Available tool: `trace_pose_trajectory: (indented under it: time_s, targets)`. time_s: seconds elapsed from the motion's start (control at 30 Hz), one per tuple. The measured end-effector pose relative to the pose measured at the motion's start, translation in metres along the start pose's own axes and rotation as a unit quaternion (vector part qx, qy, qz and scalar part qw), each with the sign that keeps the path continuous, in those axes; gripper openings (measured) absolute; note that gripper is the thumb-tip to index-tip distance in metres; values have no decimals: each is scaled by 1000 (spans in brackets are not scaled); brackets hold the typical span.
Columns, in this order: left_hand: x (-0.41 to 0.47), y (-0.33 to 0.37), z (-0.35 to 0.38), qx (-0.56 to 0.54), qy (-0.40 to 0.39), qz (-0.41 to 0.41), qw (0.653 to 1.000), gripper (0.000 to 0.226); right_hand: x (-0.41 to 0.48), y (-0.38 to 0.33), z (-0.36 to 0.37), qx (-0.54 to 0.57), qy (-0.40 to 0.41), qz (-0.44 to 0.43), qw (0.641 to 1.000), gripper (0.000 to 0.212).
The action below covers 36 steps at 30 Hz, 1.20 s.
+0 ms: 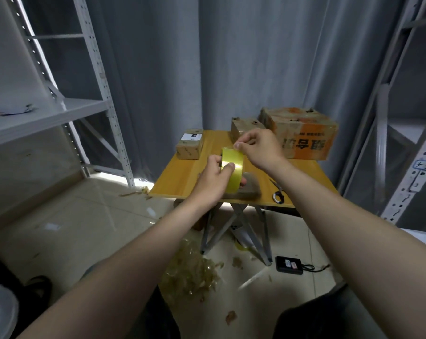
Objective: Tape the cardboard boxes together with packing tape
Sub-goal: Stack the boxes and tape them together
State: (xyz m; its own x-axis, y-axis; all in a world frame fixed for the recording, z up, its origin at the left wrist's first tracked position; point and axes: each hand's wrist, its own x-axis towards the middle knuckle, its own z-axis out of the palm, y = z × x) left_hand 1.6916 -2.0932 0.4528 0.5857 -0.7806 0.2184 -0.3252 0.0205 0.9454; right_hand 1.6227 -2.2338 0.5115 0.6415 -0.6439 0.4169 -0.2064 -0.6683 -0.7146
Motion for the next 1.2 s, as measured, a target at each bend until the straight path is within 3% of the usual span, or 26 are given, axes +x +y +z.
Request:
trace_pose_trajectory:
  time_s: [0.1, 0.23, 0.33, 0.47, 0.57, 0.7, 0.9, 1.2]
  targets:
    - [5, 4, 5, 37, -6, -35, 999, 31, 4, 6, 1, 1, 6, 17, 1000, 12]
    - [6, 0, 3, 28, -25, -141, 989, 52, 10, -3, 3, 24, 19, 1, 1000, 11]
    - [-3, -7, 6, -8, -45, -116, 992, 37, 13, -2, 2, 42, 13, 27, 999, 12]
    - [-15, -10, 10, 9, -56, -132, 990, 44, 15, 5, -4, 62, 14, 48, 997, 9]
    - [-28, -24, 10, 41, -79, -224, 970, 51, 20, 6, -2, 147, 38, 84, 985, 9]
    - [-36, -43, 11, 29, -54, -328, 943, 67, 25, 25, 15, 89, 2, 95, 991, 7]
    - [-16, -51, 4, -19, -22, -322, 946, 24, 49, 50, 42, 74, -19, 115, 990, 5]
    - [12, -66, 6, 20, 14, -372, 928, 43, 75, 90, 82, 5, -27, 174, 984, 15]
